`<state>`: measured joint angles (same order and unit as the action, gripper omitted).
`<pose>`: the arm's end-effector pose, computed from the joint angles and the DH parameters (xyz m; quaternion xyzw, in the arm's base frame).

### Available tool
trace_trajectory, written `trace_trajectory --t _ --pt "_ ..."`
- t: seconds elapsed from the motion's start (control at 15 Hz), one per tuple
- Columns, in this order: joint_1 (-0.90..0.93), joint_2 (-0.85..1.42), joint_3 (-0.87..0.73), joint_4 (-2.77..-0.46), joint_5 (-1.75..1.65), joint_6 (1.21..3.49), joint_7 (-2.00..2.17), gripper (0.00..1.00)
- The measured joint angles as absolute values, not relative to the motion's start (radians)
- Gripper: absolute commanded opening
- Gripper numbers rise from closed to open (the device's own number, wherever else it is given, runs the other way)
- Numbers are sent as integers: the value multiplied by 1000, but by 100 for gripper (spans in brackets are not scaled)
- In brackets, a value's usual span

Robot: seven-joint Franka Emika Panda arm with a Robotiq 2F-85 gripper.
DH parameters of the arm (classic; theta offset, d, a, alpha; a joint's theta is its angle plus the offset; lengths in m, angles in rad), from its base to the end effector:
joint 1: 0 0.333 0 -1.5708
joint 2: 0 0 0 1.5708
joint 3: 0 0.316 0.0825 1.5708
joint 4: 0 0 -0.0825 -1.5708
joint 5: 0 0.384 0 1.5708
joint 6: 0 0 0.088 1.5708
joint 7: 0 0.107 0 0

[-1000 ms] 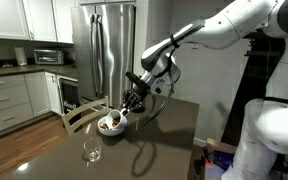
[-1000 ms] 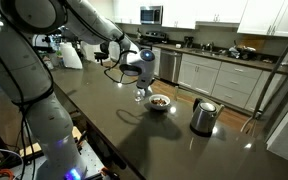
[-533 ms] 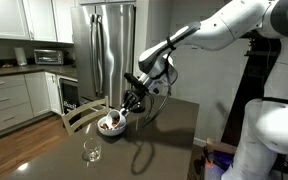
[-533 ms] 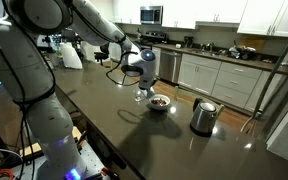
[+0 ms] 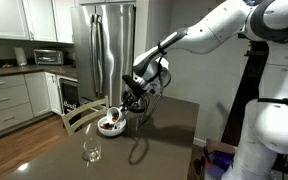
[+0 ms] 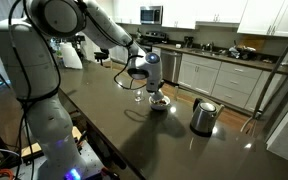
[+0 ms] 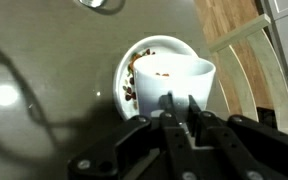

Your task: Pour the contents from the white cup into the white bowl

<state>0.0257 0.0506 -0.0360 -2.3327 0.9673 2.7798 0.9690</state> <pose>0.5305 -0.0420 0.3445 -0.5810 0.7558 -0.0415 0.2991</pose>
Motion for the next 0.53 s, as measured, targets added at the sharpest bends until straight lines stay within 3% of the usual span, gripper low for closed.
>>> trace_trajectory --t 0.53 --pt "26 166 -47 -2253 962 2899 895 4"
